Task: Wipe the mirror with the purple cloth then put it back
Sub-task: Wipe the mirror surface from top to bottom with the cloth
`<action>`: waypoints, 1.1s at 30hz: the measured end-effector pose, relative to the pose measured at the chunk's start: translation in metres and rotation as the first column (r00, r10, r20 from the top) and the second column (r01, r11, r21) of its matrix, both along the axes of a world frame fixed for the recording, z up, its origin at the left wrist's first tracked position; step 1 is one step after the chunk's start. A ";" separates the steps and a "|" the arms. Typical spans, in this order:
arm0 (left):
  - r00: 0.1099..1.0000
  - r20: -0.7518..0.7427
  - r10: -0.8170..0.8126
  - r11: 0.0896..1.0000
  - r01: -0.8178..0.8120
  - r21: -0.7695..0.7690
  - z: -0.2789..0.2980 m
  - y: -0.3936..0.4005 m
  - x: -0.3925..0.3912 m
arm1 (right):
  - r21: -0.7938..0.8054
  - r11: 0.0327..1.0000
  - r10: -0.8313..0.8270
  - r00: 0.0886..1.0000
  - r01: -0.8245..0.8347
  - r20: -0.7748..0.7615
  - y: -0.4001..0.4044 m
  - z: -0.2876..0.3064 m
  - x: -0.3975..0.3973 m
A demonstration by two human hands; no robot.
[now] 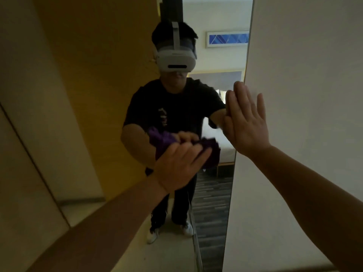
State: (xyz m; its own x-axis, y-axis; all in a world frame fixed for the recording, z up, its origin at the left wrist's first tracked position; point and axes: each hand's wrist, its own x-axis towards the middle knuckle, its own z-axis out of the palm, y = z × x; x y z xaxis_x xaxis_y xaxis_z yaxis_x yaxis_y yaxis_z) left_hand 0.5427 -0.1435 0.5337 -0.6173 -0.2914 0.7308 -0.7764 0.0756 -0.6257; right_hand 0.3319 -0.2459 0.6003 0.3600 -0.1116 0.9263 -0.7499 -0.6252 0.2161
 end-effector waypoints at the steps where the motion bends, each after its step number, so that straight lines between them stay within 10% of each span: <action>1: 1.000 -0.008 -0.003 0.999 0.003 0.045 -0.033 0.004 0.002 | -0.004 1.000 0.006 1.000 -0.006 0.005 -0.001 0.000 0.000; 6: 0.998 0.041 0.052 0.970 -0.060 0.234 -0.153 0.024 0.010 | 0.028 1.000 0.011 1.000 -0.011 0.018 0.000 -0.001 0.001; 12: 0.999 -0.023 0.041 0.932 -0.030 0.361 -0.142 0.035 0.006 | 0.160 0.987 0.009 0.999 -0.014 0.031 0.013 0.003 0.001; 18: 0.897 -0.416 -0.150 0.978 0.197 0.072 0.010 0.020 -0.030 | 0.332 0.941 0.001 0.981 -0.066 0.193 0.021 0.003 -0.028; 25: 0.973 -0.232 -0.013 0.977 -0.038 -0.212 0.198 -0.031 -0.065 | 0.372 0.909 -0.218 0.975 0.187 0.042 -0.014 -0.003 -0.049; 33: 1.000 -0.001 -0.012 0.993 0.012 -0.115 0.058 -0.039 -0.076 | 0.175 0.975 -0.160 0.981 0.139 0.112 -0.042 -0.017 -0.049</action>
State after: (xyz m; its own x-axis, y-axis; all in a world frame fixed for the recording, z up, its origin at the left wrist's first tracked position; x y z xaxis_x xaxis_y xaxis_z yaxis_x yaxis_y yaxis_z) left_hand 0.4665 -0.1827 0.5916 -0.6187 -0.1977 0.7603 -0.7772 0.0125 -0.6291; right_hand 0.2825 -0.2884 0.5831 0.2108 -0.3109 0.9268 -0.8522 -0.5229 0.0185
